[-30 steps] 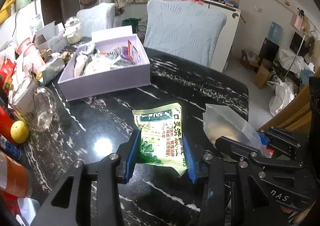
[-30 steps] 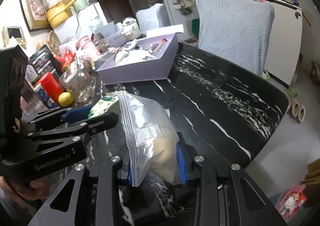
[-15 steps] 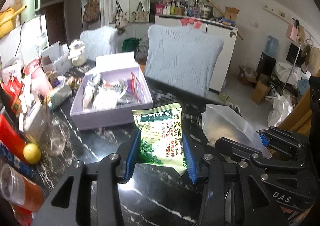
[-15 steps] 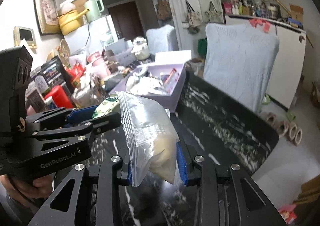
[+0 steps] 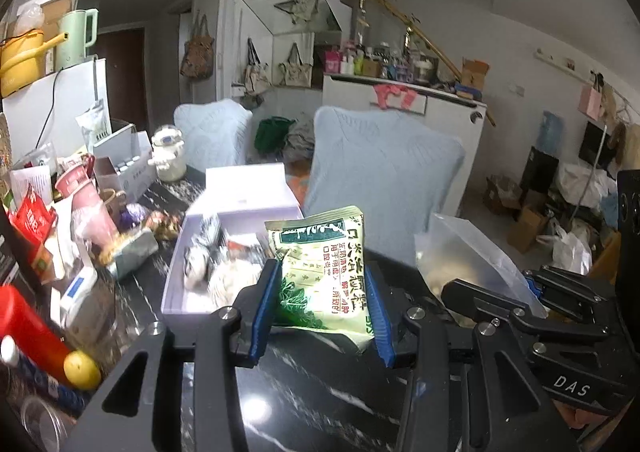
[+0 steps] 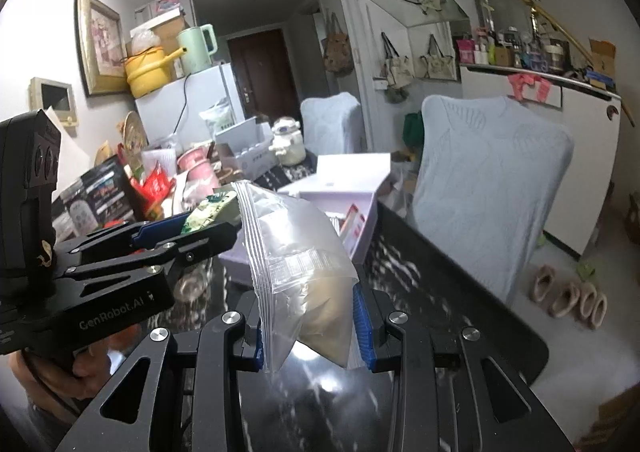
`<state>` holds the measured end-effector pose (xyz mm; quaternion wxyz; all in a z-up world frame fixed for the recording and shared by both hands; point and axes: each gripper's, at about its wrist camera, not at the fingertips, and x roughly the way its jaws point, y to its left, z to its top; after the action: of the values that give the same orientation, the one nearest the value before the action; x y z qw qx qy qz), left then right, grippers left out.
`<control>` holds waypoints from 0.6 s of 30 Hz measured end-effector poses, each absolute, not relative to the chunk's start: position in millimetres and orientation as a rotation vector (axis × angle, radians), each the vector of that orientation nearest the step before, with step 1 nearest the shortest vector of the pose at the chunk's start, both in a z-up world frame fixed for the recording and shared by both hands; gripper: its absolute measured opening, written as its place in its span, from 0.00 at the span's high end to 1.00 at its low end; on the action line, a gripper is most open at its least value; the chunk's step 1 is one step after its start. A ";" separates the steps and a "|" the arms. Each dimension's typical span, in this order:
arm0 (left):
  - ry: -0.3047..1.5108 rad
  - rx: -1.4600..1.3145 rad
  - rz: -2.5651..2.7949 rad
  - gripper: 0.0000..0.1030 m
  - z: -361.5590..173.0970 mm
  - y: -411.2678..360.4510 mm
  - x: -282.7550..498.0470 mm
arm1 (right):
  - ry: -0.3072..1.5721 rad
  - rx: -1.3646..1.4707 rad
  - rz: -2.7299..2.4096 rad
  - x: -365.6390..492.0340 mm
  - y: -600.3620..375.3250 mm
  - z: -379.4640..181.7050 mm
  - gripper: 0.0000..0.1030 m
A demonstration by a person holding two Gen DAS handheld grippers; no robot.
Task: Organize soft objects
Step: 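Carry the green packet with the left tool while the right tool carries the zip bag to the box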
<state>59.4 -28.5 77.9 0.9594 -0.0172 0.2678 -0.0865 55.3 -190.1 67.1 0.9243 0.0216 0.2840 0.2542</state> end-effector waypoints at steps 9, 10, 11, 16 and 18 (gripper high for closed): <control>0.499 -0.043 -0.127 0.60 86.4 -6.2 115.3 | 0.540 0.029 0.531 109.0 -173.0 81.2 0.68; 0.497 -0.042 -0.122 0.60 85.8 -3.9 122.2 | 0.537 0.028 0.532 115.2 -170.9 81.5 0.68; 0.495 -0.042 -0.118 0.60 85.5 -2.2 126.8 | 0.534 0.027 0.532 123.5 -167.9 81.9 0.68; 0.490 -0.041 -0.094 0.60 79.6 8.9 161.7 | 0.534 0.020 0.538 157.9 -155.7 79.3 0.68; 0.492 -0.042 -0.083 0.60 76.6 13.4 174.7 | 0.536 0.018 0.544 172.9 -148.5 77.4 0.68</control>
<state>174.7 13.4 76.6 0.9688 -0.0206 0.2433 -0.0412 172.9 -148.5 77.4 0.9280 0.0087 0.2616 0.2653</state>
